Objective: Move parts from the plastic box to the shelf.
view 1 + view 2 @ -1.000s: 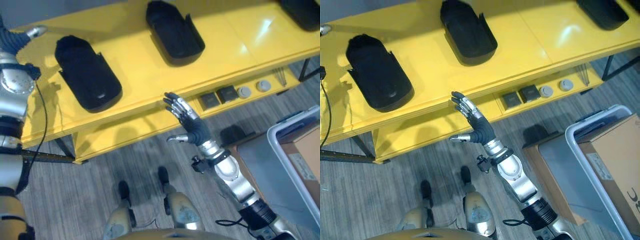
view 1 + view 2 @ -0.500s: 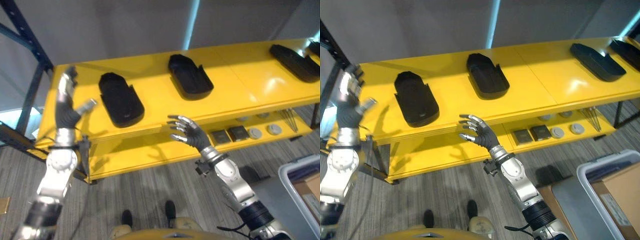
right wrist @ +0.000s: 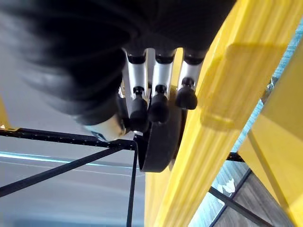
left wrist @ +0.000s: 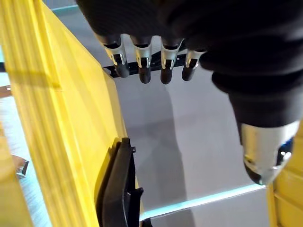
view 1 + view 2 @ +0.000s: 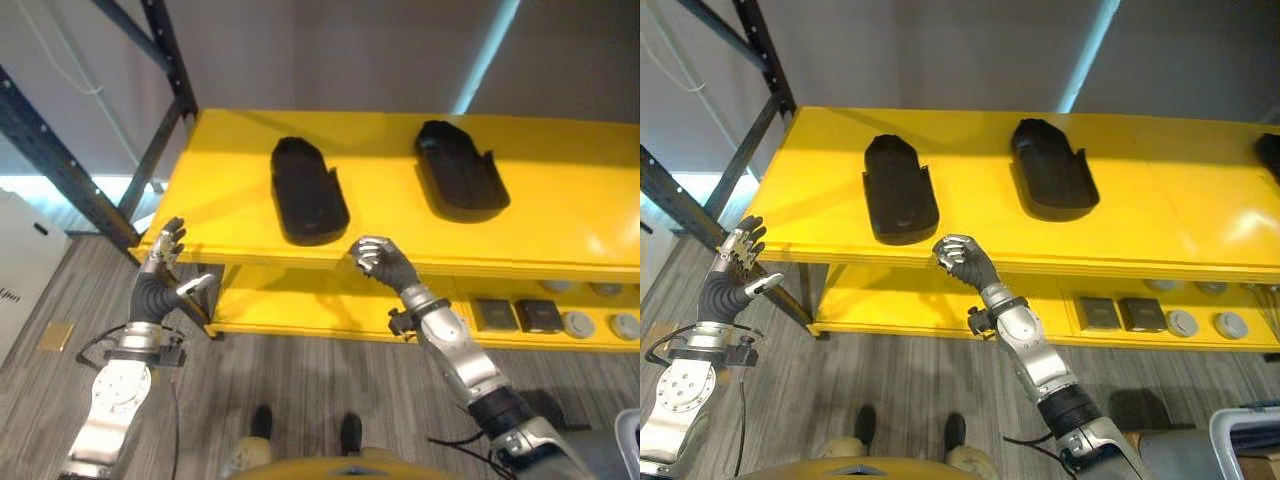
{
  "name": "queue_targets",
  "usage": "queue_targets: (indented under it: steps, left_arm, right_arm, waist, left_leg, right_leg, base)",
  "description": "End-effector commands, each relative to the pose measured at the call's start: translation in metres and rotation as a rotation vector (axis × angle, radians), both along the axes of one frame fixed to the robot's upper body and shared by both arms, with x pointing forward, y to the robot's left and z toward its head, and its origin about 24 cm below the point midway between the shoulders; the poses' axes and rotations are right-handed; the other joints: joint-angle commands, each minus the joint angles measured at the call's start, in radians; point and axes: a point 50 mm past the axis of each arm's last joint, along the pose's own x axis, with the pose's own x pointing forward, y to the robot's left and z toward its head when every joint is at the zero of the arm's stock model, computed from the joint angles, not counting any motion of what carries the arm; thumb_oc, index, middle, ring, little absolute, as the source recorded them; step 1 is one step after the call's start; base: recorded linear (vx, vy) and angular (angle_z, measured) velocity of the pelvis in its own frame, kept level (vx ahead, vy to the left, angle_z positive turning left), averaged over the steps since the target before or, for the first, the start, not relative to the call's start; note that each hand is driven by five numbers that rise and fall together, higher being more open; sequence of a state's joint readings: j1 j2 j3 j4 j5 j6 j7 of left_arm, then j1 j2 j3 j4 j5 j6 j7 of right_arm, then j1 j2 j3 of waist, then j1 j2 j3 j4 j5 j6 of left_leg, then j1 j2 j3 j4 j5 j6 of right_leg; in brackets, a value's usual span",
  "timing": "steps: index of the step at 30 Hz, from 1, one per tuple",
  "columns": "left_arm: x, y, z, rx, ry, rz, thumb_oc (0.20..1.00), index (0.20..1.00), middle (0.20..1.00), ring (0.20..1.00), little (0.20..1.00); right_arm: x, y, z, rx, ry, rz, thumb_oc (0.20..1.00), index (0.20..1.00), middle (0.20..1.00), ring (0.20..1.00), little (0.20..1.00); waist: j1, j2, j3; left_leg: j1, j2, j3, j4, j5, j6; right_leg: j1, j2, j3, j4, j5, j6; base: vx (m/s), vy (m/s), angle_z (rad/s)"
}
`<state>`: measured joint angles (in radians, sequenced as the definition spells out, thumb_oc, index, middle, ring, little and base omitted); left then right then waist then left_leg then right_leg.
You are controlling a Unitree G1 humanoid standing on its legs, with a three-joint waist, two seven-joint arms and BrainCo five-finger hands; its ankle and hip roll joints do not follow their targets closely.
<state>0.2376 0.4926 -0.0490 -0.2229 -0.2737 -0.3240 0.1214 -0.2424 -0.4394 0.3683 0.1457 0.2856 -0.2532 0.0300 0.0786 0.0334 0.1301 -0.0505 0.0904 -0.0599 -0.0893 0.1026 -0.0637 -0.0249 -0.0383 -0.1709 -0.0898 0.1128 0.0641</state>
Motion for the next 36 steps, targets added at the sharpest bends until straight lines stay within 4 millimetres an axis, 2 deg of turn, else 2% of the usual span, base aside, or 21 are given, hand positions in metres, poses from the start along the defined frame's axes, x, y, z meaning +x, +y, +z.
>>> queue_targets:
  steps: [1, 20, 31, 36]
  left_arm:
    - [0.010, -0.003, 0.028, 0.029, -0.133, -0.069, 1.000, 1.000, 1.000, 1.000, 1.000]
    - [0.018, -0.013, 0.033, -0.017, -0.167, -0.099, 1.000, 1.000, 1.000, 1.000, 1.000]
    - [0.022, -0.020, 0.031, -0.035, -0.153, -0.138, 1.000, 1.000, 1.000, 1.000, 1.000]
    - [0.025, -0.024, 0.031, -0.047, -0.155, -0.160, 1.000, 1.000, 1.000, 1.000, 1.000]
  right_arm:
    - [0.013, 0.022, 0.031, 0.035, -0.141, 0.052, 0.200, 0.200, 0.200, 0.200, 0.200]
    - [0.043, 0.053, 0.046, 0.015, -0.153, 0.080, 0.200, 0.200, 0.200, 0.200, 0.200]
    - [0.063, 0.051, 0.066, -0.027, -0.195, 0.048, 0.200, 0.200, 0.200, 0.200, 0.200]
    - [0.075, 0.035, 0.082, -0.066, -0.237, -0.037, 0.200, 0.200, 0.200, 0.200, 0.200]
  waist:
    - [-0.003, -0.037, 0.044]
    - [0.068, -0.007, 0.074]
    - [0.099, 0.003, 0.080]
    - [0.107, 0.007, 0.083]
  left_leg:
    - [0.042, 0.021, 0.028, 0.002, -0.113, -0.016]
    - [-0.036, 0.001, -0.016, 0.002, -0.092, -0.014]
    - [-0.072, -0.013, -0.041, 0.002, -0.086, -0.012]
    - [-0.090, -0.019, -0.055, 0.002, -0.079, -0.013]
  right_leg:
    - [0.092, -0.052, -0.005, 0.004, -0.191, 0.045]
    - [0.040, -0.062, -0.035, 0.003, -0.187, 0.051]
    - [0.019, -0.068, -0.055, 0.003, -0.186, 0.053]
    - [0.009, -0.070, -0.065, 0.003, -0.185, 0.055]
  base:
    - [-0.01, -0.013, 0.23]
    - [0.00, -0.001, 0.06]
    - [0.00, 0.007, 0.05]
    - [0.00, 0.002, 0.03]
